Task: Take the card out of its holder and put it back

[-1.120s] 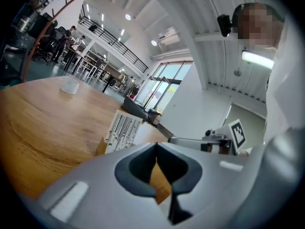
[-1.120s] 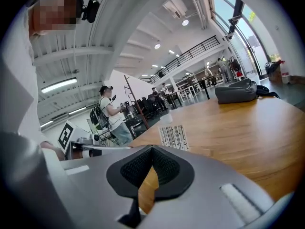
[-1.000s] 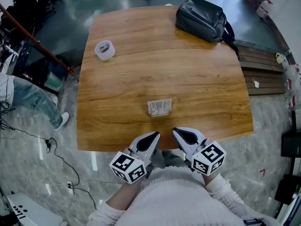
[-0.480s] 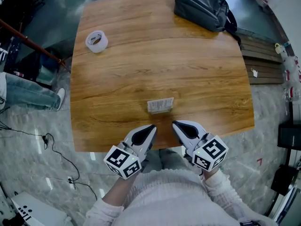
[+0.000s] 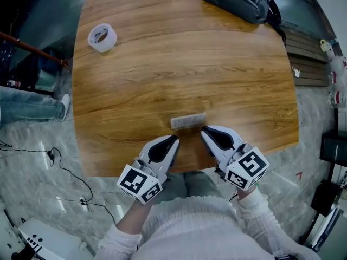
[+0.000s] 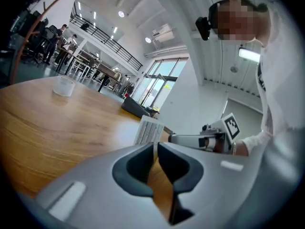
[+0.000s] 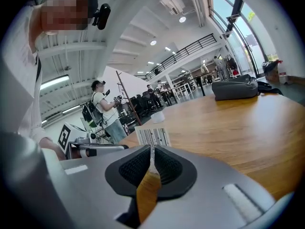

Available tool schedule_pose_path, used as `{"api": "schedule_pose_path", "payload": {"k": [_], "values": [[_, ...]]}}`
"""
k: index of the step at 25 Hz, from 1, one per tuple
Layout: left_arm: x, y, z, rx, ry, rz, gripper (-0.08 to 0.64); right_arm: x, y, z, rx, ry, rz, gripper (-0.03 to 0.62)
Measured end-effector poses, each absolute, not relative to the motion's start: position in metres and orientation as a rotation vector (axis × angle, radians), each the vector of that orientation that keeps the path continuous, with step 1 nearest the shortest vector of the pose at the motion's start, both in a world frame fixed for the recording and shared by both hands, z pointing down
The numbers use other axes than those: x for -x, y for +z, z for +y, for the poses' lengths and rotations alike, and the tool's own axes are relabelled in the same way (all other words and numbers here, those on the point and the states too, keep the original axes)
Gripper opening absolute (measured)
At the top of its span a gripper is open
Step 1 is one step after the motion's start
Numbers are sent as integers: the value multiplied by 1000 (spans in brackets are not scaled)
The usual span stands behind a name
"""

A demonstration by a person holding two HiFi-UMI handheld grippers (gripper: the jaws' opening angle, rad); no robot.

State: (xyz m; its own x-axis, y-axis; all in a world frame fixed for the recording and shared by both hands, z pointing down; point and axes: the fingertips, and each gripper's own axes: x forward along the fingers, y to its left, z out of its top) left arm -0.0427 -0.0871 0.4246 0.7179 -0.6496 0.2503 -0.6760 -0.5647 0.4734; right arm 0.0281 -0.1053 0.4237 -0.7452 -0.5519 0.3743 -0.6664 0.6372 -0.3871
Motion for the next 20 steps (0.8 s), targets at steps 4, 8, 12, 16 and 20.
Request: {"api": "schedule_pose_path", "payload": {"k": [4, 8, 12, 16, 20], "values": [[48, 431, -96, -2370, 78, -1034, 49, -33, 430, -113, -1033, 741, -2623, 31], [52, 436, -106, -2377, 97, -1047, 83, -35, 434, -122, -1049, 729, -2615, 57], [52, 439, -114, -2397, 121, -1041, 103, -34, 439, -127, -1042, 724, -2612, 84], [49, 441, -119, -2414, 142, -1029, 110, -31, 440, -131, -1025, 707, -2623, 118], [47, 443, -122, -2410, 151, -1033, 112, -28, 440, -134, -1000, 695, -2638, 138]]}}
